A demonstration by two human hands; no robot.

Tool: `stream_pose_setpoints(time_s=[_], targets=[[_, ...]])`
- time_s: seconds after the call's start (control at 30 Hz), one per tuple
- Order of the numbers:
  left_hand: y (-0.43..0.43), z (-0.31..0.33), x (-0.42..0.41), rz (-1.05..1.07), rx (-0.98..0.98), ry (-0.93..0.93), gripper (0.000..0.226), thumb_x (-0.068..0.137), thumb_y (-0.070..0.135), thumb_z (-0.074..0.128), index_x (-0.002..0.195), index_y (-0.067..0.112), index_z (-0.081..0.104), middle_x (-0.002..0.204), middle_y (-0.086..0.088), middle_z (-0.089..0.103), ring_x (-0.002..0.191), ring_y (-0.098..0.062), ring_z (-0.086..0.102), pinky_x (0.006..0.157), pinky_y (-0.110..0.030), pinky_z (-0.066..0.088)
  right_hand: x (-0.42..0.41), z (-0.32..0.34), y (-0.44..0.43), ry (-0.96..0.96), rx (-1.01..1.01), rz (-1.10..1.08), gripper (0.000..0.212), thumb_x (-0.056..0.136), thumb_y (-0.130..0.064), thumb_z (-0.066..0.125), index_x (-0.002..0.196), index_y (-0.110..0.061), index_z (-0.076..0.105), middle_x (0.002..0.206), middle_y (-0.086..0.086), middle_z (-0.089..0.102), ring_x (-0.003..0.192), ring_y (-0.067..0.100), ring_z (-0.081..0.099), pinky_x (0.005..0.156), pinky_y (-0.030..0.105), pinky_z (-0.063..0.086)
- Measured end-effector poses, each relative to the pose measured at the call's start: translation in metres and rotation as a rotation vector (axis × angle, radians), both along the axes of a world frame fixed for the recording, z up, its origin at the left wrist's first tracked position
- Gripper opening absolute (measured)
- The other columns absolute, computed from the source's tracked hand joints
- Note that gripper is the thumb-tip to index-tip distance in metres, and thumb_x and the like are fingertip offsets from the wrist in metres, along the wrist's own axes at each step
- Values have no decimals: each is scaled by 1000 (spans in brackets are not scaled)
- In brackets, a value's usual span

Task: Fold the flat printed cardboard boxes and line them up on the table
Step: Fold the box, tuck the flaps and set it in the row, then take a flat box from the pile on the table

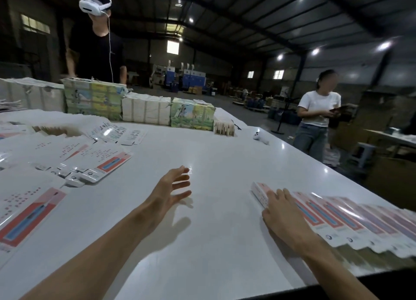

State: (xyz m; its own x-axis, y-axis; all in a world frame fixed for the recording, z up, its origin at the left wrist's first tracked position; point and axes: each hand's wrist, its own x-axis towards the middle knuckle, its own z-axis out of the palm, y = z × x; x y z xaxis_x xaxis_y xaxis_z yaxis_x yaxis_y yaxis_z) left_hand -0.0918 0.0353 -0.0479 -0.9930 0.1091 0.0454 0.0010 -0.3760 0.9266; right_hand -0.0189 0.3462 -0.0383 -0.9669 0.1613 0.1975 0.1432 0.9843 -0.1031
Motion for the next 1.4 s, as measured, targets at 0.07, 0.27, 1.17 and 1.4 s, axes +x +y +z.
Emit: stream_pose_setpoints(time_s=[0.07, 0.27, 1.17, 1.4], targets=[[0, 2, 3, -5, -33, 10, 35, 94, 51, 70, 109, 22, 81, 127, -8, 70, 116, -22, 70, 82, -34, 63, 4, 1, 10, 0, 43, -59, 49, 109, -27, 45, 155, -14, 32, 158, 9, 37, 150, 28, 32, 126, 45, 29], [1, 7, 9, -40, -125, 26, 26, 102, 30, 64, 119, 14, 75, 125, -11, 70, 112, -22, 72, 84, -29, 61, -5, 13, -7, 90, 123, 14, 58, 110, -33, 44, 161, -12, 26, 169, 9, 24, 159, 29, 16, 131, 43, 12], [-161, 64, 43, 644, -2018, -474, 60, 97, 41, 67, 146, 14, 45, 145, -11, 49, 136, -30, 46, 107, -43, 40, -94, -12, -177, 315, -640, 588, 29, 101, -9, 53, 125, -15, 67, 103, 0, 68, 91, 18, 64, 85, 43, 57], [-203, 64, 50, 661, -1894, -642, 100, 77, 51, 89, 148, 5, 36, 144, -19, 44, 134, -36, 45, 107, -46, 43, -93, -13, -177, 326, -665, 595, 27, 102, -9, 52, 123, -17, 68, 100, -5, 67, 89, 13, 60, 86, 37, 54]])
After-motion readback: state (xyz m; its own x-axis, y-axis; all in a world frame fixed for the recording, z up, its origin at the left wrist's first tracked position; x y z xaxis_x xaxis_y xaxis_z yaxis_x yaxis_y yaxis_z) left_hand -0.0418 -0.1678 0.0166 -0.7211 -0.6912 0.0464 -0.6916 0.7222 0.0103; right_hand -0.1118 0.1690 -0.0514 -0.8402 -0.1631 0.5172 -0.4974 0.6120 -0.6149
